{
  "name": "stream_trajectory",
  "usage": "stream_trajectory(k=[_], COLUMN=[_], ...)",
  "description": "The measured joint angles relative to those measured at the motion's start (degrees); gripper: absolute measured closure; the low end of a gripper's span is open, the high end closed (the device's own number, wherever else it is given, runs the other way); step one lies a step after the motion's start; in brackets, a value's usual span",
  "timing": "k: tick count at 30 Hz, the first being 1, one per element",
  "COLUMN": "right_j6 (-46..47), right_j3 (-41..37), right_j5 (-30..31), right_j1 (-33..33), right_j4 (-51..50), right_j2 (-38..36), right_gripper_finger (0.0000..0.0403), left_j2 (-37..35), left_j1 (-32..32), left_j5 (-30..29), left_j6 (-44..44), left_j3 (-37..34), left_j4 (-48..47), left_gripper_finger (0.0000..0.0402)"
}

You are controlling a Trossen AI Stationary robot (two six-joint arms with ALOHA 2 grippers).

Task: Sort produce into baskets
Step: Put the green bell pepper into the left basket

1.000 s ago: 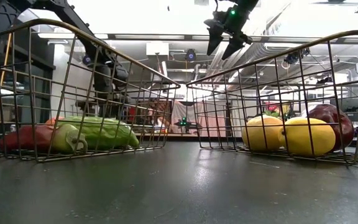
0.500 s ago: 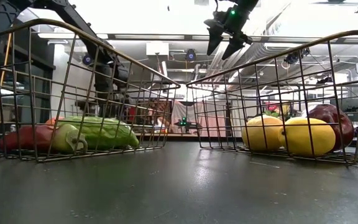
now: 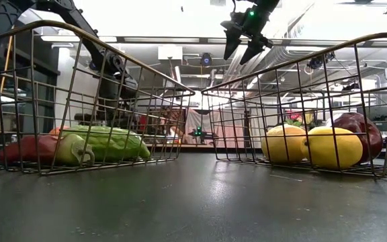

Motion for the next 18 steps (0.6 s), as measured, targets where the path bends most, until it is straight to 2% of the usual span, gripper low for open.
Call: stream_trajectory(k=[7,18], right_j6=[0.0,1.07], right_j3=[0.0,0.0], right_j5=[0.0,0.0], right_j1=[0.0,0.0], right_j4=[-0.38,-0.42], right_j2=[0.0,0.0], right_gripper_finger=[0.0074,0.0074], left_j2=[-0.05,-0.07], left_j1=[0.07,-0.08], left_j5=[-1.57,-1.48], left_j6=[10.7,12.49], left_j3=[3.55,4.14], left_j4=[0.34,0.76], left_gripper_finger=[0.0007,0.0007])
